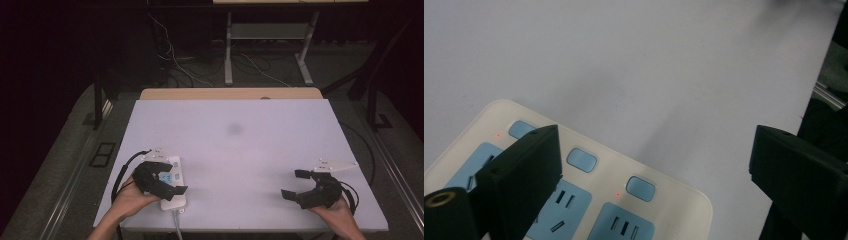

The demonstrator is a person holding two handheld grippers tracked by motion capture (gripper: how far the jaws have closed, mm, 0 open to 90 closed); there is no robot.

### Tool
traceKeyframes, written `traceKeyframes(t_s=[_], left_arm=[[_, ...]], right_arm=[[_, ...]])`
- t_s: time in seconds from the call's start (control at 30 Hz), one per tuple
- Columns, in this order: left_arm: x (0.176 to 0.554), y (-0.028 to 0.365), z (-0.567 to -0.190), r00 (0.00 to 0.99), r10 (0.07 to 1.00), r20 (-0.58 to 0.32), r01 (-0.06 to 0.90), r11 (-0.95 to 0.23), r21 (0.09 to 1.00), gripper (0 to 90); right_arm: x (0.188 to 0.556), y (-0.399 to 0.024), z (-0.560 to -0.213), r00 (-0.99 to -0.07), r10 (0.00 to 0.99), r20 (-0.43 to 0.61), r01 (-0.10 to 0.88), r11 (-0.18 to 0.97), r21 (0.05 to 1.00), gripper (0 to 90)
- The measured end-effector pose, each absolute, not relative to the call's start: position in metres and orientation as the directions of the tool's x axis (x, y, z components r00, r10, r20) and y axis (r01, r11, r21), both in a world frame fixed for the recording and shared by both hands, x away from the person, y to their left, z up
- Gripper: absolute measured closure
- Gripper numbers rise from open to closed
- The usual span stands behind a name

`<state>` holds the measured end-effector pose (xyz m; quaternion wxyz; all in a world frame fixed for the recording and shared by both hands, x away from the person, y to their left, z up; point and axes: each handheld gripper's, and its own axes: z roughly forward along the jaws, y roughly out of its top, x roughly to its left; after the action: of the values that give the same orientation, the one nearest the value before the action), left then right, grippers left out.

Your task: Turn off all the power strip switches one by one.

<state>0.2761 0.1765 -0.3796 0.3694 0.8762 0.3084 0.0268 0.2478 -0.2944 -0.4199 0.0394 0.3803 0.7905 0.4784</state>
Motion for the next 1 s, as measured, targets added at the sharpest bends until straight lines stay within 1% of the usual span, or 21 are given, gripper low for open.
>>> traceKeyframes(t_s=[0.1, 0.27, 0.43, 0.53, 0.63, 0.83, 0.93, 1.0], left_arm=[[0.2766, 0.1748, -0.3784, 0.819, 0.543, -0.182, 0.513, -0.554, 0.655, 11.9], [0.2788, 0.1736, -0.3783, 0.830, 0.527, -0.182, 0.507, -0.577, 0.640, 15.7], [0.2789, 0.1732, -0.3796, 0.838, 0.512, -0.189, 0.504, -0.593, 0.628, 24.0], [0.2794, 0.1752, -0.3797, 0.838, 0.517, -0.177, 0.500, -0.594, 0.631, 27.8], [0.2802, 0.1777, -0.3805, 0.833, 0.526, -0.170, 0.501, -0.589, 0.634, 37.0], [0.2817, 0.1815, -0.3828, 0.838, 0.518, -0.173, 0.499, -0.599, 0.626, 59.5], [0.2824, 0.1818, -0.3851, 0.842, 0.510, -0.178, 0.498, -0.606, 0.620, 75.2], [0.2829, 0.1816, -0.3864, 0.844, 0.507, -0.175, 0.496, -0.615, 0.613, 83.8]], right_arm=[[0.2477, -0.2944, -0.4200, -0.707, 0.640, 0.301, 0.564, 0.254, 0.786, 0.9], [0.2477, -0.2945, -0.4202, -0.707, 0.640, 0.301, 0.564, 0.254, 0.785, 0.9], [0.2473, -0.2942, -0.4209, -0.708, 0.639, 0.299, 0.565, 0.260, 0.783, 0.9], [0.2470, -0.2941, -0.4210, -0.708, 0.639, 0.301, 0.567, 0.261, 0.781, 0.9], [0.2470, -0.2942, -0.4214, -0.708, 0.639, 0.301, 0.570, 0.265, 0.778, 0.9], [0.2463, -0.2955, -0.4212, -0.701, 0.645, 0.305, 0.575, 0.257, 0.777, 0.9], [0.2464, -0.2956, -0.4216, -0.701, 0.644, 0.306, 0.576, 0.259, 0.775, 0.9], [0.2463, -0.2955, -0.4219, -0.702, 0.644, 0.304, 0.575, 0.261, 0.775, 0.9]])
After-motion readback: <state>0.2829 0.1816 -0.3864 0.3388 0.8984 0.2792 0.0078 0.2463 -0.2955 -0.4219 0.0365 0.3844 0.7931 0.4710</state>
